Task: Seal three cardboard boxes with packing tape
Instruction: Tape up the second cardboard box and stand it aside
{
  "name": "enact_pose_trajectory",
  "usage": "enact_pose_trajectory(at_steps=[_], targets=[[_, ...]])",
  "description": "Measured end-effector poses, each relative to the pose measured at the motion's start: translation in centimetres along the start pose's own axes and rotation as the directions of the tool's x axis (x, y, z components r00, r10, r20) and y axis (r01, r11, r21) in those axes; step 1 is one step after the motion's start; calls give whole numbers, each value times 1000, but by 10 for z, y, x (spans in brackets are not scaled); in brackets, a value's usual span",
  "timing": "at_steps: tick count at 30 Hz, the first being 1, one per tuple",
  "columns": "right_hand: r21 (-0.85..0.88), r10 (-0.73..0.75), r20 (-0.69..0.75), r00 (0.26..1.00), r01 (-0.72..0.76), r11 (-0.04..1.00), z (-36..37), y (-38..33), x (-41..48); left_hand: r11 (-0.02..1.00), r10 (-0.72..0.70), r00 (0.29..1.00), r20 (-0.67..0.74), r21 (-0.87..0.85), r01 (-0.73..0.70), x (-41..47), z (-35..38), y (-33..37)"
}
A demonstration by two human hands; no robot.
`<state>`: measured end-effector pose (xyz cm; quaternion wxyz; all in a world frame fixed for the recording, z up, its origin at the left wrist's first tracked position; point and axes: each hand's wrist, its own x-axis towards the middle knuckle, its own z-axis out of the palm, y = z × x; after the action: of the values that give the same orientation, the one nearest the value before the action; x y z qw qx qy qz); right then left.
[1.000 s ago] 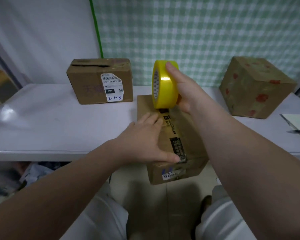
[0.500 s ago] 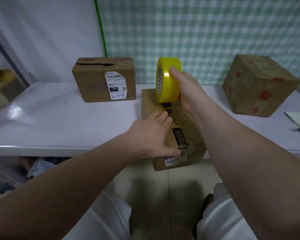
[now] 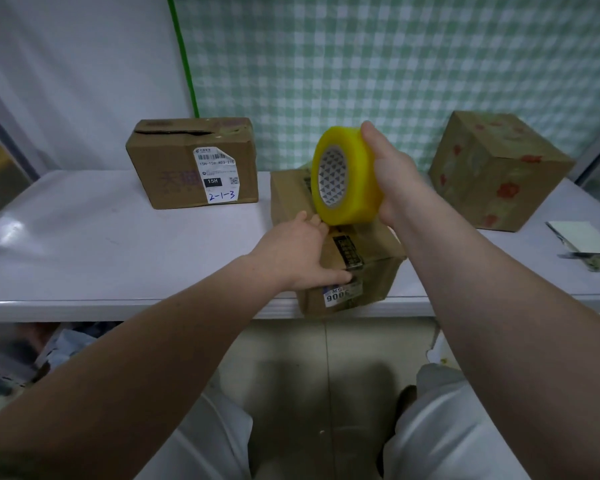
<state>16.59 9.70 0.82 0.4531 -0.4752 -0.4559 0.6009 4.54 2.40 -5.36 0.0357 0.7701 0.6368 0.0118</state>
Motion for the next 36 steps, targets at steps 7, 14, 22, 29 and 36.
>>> enact_pose_trajectory(at_steps=[7,14,22,29,36], targets=[[-130,87,59,994,-79,988,-17,-12,-14,1000,-2,999,-46,18,3,5,2,-5],[-197,96,99,990,-76,977,-37,-18,-38,998,-61,994,-88,-36,58,15,0,-4],[-176,71,55,996,-60,983,-60,-5,-62,982,-122,984,-130,-157,102,23,2,-2],[-206,80,38,996,-71,976,-74,13,-75,971,-174,975,-141,-192,146,26,2,1],[-298,137,11,990,-128,946,-81,36,-80,959,-189,970,-151,-243,148,27,2,3]])
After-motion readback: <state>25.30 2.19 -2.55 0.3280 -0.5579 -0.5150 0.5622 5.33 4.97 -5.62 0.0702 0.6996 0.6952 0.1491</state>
